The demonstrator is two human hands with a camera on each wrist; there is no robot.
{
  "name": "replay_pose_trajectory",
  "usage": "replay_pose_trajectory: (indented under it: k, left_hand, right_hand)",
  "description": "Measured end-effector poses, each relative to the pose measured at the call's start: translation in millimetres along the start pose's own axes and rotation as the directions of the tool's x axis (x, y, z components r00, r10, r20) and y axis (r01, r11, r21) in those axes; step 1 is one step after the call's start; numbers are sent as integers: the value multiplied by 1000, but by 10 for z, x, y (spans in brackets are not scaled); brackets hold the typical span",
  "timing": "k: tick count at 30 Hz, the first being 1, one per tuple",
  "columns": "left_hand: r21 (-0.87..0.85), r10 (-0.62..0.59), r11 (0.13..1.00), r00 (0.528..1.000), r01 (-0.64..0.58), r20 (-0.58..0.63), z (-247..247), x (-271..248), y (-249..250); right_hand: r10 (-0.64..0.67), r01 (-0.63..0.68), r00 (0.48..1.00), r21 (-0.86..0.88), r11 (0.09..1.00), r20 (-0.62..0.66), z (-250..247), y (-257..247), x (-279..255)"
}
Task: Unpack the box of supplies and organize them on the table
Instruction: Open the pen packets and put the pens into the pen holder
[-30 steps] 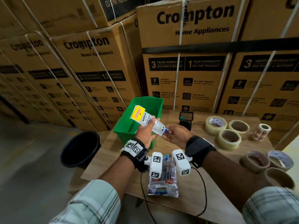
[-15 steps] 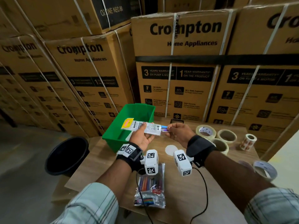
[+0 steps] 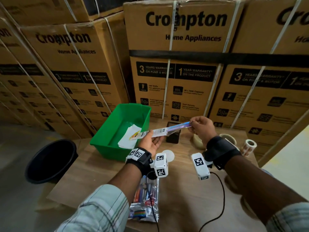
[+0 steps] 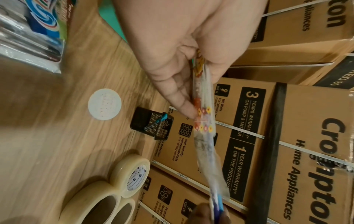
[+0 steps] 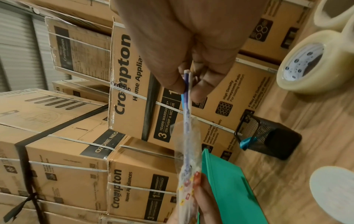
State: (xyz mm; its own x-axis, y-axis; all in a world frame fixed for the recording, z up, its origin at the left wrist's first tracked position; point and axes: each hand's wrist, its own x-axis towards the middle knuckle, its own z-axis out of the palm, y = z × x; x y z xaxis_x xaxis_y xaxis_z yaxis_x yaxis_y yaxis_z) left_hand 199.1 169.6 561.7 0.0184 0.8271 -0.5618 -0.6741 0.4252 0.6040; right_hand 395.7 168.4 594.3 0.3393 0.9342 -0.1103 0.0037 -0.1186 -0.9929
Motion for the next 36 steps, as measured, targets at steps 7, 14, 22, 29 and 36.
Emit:
replay_pose_trajectory:
  k: [7,14,22,29,36]
  left_hand:
    - [-4,-67,998,997,67,29,-14,420,161]
    - [88,-86,993,994,80,63,3,812,333]
    - [163,-109,982,989,92,99,-15,1110,466]
    - [192,-150,973,983,128,105,7,1163,486]
    - [270,-121,960,984,81,134,84,1077,381]
  right_hand:
    - [-101,76,972,-121,990,-213,9,-133,366]
    - [-236,67,953,-629,774,-190,293,-57,689]
    - [-247,109,968,-831,545,-35,550,320,1001]
    - [-223,194,968,-913,359,118,681,488,882]
    - [165,-70,872,-217,974,460,805,401,530]
